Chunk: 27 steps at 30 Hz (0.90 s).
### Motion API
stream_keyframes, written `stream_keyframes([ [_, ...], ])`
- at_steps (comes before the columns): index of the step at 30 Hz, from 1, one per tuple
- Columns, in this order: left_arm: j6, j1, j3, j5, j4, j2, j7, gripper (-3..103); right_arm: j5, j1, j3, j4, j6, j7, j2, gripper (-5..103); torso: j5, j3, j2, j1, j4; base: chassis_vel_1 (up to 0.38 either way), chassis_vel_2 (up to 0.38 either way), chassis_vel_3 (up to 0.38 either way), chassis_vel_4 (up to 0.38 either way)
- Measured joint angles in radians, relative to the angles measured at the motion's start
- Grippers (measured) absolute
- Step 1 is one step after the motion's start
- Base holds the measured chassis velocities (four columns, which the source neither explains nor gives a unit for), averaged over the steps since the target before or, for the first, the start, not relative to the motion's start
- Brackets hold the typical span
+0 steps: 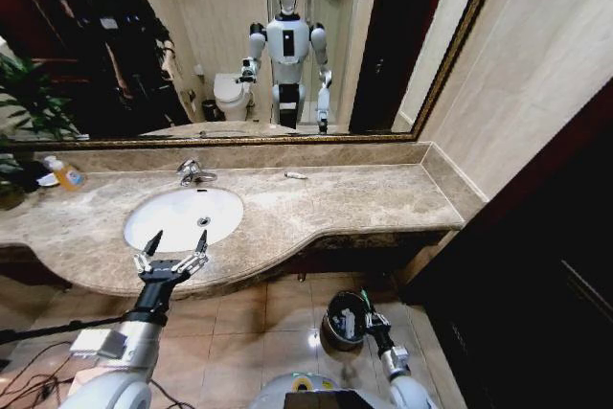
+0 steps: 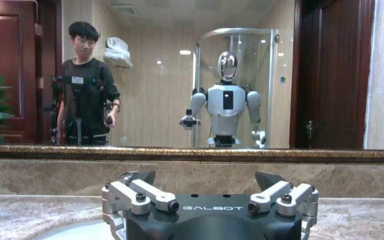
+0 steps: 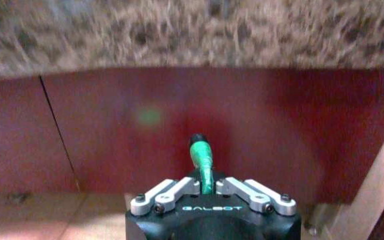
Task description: Pick up the trash from the sink and place it in the trash bin.
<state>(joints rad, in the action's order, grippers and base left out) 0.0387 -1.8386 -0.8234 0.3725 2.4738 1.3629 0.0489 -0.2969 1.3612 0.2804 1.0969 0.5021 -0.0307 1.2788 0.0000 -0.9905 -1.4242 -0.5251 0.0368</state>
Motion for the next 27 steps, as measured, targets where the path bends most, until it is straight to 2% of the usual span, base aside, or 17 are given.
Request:
stream_keyframes([
  [5,0.000,0.000,0.000,0.000,0.000,0.000,0.000,100,0.006,-0.053,-0.002,-0.116,-0.004,0.018,0.020,8,0.0000,0.000,0.000,0.000,0.0000,0.000,0.000,0.000,0.000],
  [15,0.000,0.000,0.000,0.000,0.000,0.000,0.000,100,0.005,-0.064,-0.001,-0.145,-0.015,0.023,0.031,7,-0.0001,0.000,0.000,0.000,0.0000,0.000,0.000,0.000,0.000],
  [16,0.000,0.000,0.000,0.000,0.000,0.000,0.000,100,0.005,-0.063,-0.001,-0.144,-0.015,0.023,0.033,12,0.0000,0.000,0.000,0.000,0.0000,0.000,0.000,0.000,0.000],
  [17,0.000,0.000,0.000,0.000,0.000,0.000,0.000,100,0.005,-0.063,-0.001,-0.144,-0.015,0.023,0.033,12,0.0000,0.000,0.000,0.000,0.0000,0.000,0.000,0.000,0.000],
  [19,0.000,0.000,0.000,0.000,0.000,0.000,0.000,100,0.005,-0.058,0.001,-0.143,-0.013,0.021,0.036,22,-0.0001,0.000,0.000,0.000,0.0000,0.000,0.000,0.000,0.000],
  [21,0.000,0.000,0.000,0.000,0.000,0.000,0.000,100,0.005,-0.057,0.001,-0.143,-0.013,0.021,0.036,22,-0.0001,0.000,0.000,0.000,0.0000,0.000,0.000,0.000,0.000],
  [22,0.000,0.000,0.000,0.000,0.000,0.000,0.000,100,0.005,-0.055,0.002,-0.142,-0.008,0.017,0.035,33,0.0000,0.000,0.000,0.000,0.0000,0.000,0.000,0.000,0.000],
  [23,0.000,0.000,0.000,0.000,0.000,0.000,0.000,100,0.005,-0.054,0.002,-0.139,-0.007,0.016,0.035,39,0.0000,0.000,0.000,0.000,0.0000,0.000,0.000,0.000,0.000],
  [25,0.000,0.000,0.000,0.000,0.000,0.000,0.000,100,0.005,-0.052,0.003,-0.136,-0.006,0.015,0.033,39,0.0000,0.000,0.000,0.000,0.0000,0.000,0.000,0.000,0.000],
  [26,0.000,0.000,0.000,0.000,0.000,0.000,0.000,100,0.005,-0.050,0.003,-0.130,-0.006,0.013,0.031,50,0.0000,0.000,0.000,0.000,0.0000,0.000,0.000,0.000,0.000],
  [27,0.000,0.000,0.000,0.000,0.000,0.000,0.000,100,0.005,-0.050,0.003,-0.130,-0.006,0.013,0.031,50,0.0000,0.000,0.000,0.000,0.0000,0.000,0.000,0.000,0.000],
])
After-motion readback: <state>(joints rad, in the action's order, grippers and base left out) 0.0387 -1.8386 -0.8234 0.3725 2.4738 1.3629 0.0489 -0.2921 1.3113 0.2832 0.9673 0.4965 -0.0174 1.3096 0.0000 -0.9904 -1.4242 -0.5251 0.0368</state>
